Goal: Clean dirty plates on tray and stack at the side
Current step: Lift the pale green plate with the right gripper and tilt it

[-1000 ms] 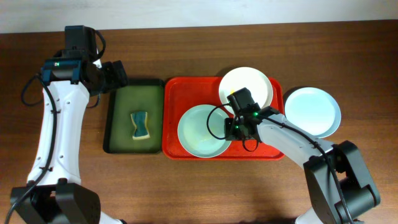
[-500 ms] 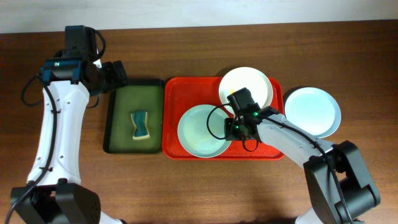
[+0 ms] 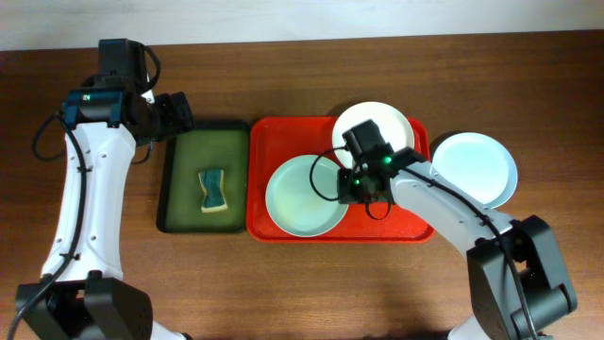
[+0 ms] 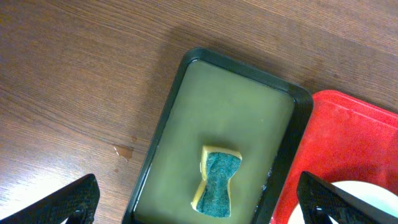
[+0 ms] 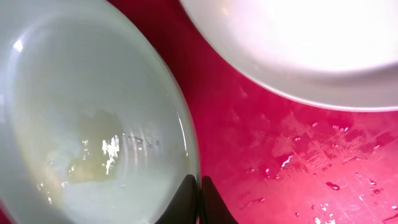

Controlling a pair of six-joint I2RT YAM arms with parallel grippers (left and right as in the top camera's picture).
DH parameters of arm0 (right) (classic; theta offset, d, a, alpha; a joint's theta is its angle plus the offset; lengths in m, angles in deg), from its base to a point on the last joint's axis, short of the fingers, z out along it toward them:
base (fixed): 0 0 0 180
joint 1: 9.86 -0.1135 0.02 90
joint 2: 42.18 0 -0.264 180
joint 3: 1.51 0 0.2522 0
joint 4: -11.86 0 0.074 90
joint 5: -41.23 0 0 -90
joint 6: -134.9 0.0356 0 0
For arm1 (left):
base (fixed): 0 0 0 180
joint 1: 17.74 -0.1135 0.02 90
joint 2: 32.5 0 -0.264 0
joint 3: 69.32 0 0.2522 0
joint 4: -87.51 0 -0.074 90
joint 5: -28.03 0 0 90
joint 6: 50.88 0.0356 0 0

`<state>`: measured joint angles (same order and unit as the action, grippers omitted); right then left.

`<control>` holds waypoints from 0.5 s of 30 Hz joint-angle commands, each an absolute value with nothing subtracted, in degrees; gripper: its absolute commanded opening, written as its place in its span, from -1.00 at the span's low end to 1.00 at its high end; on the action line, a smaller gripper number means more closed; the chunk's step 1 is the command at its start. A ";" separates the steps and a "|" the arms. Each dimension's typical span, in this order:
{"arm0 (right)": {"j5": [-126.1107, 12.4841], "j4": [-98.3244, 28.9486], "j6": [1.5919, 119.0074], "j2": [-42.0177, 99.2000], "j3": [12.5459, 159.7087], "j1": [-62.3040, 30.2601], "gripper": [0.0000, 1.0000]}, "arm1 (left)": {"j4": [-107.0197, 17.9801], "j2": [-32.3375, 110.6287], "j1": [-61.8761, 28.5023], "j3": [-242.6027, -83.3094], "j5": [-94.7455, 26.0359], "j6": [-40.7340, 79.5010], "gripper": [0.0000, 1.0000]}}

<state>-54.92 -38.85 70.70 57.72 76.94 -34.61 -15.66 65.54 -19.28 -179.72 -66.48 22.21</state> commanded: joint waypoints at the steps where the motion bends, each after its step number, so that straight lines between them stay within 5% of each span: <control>1: -56.10 -39.66 72.91 57.28 79.03 -34.85 -0.92 | -15.64 65.67 -19.41 -179.76 -66.44 22.48 0.99; 15: -70.64 -46.96 75.80 55.92 95.71 -33.13 -0.92 | -15.64 65.67 -19.41 -179.76 -66.44 22.48 0.99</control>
